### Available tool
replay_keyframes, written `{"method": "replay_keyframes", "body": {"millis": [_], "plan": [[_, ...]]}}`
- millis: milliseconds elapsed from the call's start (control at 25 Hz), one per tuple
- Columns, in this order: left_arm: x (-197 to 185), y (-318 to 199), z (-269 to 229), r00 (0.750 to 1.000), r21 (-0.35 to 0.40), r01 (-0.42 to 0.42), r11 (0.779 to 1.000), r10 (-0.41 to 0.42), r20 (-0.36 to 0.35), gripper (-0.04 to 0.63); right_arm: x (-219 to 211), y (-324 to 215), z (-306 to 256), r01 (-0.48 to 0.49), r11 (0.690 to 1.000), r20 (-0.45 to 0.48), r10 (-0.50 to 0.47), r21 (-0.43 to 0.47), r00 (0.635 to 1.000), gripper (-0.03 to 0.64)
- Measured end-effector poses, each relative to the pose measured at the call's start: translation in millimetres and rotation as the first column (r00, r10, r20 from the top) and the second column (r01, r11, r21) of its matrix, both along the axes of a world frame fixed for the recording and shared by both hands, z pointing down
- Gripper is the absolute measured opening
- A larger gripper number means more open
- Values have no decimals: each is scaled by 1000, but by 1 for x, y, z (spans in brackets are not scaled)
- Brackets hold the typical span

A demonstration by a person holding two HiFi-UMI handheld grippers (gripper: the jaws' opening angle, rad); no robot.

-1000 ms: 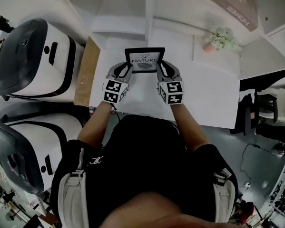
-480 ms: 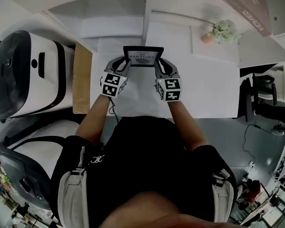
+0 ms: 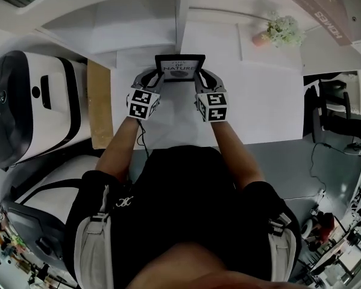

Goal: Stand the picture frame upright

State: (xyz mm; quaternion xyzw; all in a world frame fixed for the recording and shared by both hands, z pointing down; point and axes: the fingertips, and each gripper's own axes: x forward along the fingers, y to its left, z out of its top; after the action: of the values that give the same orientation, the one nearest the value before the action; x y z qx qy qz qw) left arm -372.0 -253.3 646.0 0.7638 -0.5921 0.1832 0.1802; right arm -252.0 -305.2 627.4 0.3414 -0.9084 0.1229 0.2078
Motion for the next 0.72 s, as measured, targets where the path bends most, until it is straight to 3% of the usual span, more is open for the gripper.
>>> {"method": "replay_keyframes", "body": {"millis": [480,600,720], "plan": [[-3,-8,10,1000,1,3,1000,-3,-20,97,-6,-10,7,1,1000,6,-1,14,1000,69],[-5,-6,7,1000,1,1,1000,-1,16,106,-6,-10,7,8,1000,18,-8,3,1000,71],[-7,-3,-9,998,39,24,999,-26,61,109,-3,-9,-11,8,998,43,-10,57,999,71]]}}
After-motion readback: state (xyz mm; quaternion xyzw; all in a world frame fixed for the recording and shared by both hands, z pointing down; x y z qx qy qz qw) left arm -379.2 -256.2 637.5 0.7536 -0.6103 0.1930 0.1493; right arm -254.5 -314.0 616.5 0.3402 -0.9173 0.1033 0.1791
